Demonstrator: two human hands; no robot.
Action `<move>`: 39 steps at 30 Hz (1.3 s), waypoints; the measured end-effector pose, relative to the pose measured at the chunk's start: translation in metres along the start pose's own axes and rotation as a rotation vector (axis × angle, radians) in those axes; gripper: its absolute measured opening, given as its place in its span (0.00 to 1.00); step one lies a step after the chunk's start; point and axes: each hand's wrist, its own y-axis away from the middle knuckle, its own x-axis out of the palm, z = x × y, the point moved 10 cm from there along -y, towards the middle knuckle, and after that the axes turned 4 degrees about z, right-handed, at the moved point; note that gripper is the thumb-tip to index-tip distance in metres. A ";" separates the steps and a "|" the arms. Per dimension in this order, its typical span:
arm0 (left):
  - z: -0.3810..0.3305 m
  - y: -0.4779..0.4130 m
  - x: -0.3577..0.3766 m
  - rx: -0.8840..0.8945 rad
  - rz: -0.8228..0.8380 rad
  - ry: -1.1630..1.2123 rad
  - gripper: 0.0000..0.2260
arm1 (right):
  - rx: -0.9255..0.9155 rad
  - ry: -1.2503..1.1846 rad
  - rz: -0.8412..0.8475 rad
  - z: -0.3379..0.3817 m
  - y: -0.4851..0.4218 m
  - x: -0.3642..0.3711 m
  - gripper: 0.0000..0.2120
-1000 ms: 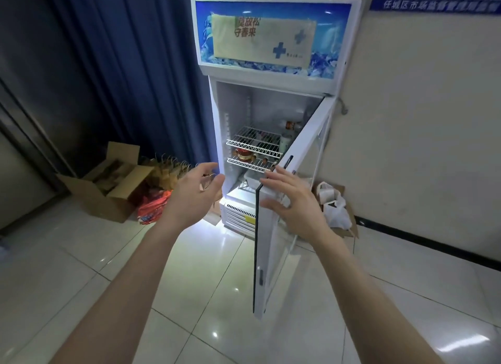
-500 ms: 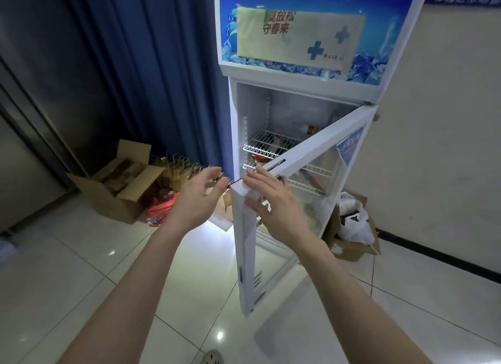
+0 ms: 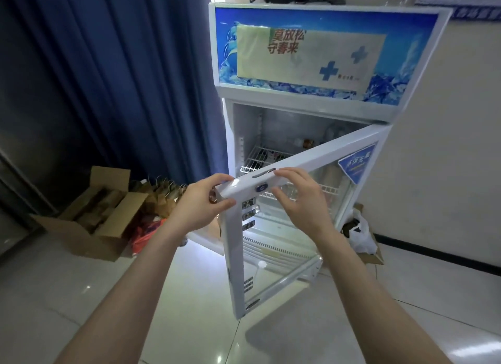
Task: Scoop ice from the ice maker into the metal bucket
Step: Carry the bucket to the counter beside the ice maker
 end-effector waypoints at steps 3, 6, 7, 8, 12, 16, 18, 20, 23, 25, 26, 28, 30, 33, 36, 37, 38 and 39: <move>0.012 -0.023 -0.010 0.024 0.004 0.010 0.21 | 0.024 0.027 -0.013 -0.005 -0.015 0.009 0.20; 0.022 -0.046 -0.023 0.042 -0.016 -0.018 0.21 | 0.059 0.057 -0.014 -0.012 -0.028 0.017 0.21; 0.026 -0.053 -0.027 0.038 -0.026 -0.016 0.20 | 0.068 0.064 -0.010 -0.014 -0.033 0.020 0.21; 0.030 -0.060 -0.029 0.032 -0.035 -0.007 0.20 | 0.074 0.073 -0.007 -0.017 -0.039 0.022 0.21; 0.052 -0.094 -0.039 0.029 -0.075 0.013 0.21 | 0.064 0.109 0.009 -0.028 -0.069 0.032 0.22; 0.071 -0.133 -0.045 0.032 -0.119 -0.005 0.21 | 0.003 0.169 0.029 -0.045 -0.112 0.051 0.22; 0.078 -0.150 -0.047 0.039 -0.150 -0.025 0.20 | -0.057 0.194 0.030 -0.052 -0.137 0.062 0.21; 0.085 -0.169 -0.048 0.036 -0.187 -0.024 0.21 | -0.106 0.221 0.022 -0.062 -0.162 0.071 0.19; 0.093 -0.200 -0.048 0.028 -0.218 -0.049 0.25 | -0.121 0.255 -0.018 -0.080 -0.194 0.081 0.15; 0.097 -0.220 -0.045 0.034 -0.220 -0.089 0.28 | -0.132 0.251 -0.072 -0.090 -0.211 0.086 0.13; 0.099 -0.228 -0.043 0.036 -0.220 -0.088 0.30 | -0.129 0.239 -0.101 -0.095 -0.217 0.089 0.12; 0.105 -0.243 -0.041 0.027 -0.251 -0.070 0.33 | -0.125 0.237 -0.160 -0.103 -0.230 0.094 0.12; 0.106 -0.252 -0.039 0.028 -0.290 -0.068 0.35 | -0.145 0.255 -0.208 -0.108 -0.240 0.098 0.12; 0.107 -0.264 -0.027 0.053 -0.307 -0.046 0.37 | -0.180 0.335 -0.216 -0.116 -0.252 0.106 0.17; 0.113 -0.284 -0.006 0.063 -0.235 -0.095 0.41 | -0.225 0.485 -0.098 -0.120 -0.258 0.129 0.27; 0.118 -0.292 0.001 0.056 -0.203 -0.105 0.43 | -0.239 0.533 -0.052 -0.122 -0.259 0.137 0.30; 0.122 -0.301 0.007 0.055 -0.175 -0.109 0.45 | -0.244 0.573 -0.014 -0.126 -0.260 0.146 0.32; 0.126 -0.310 0.013 0.055 -0.145 -0.108 0.46 | -0.234 0.603 0.017 -0.130 -0.261 0.152 0.34</move>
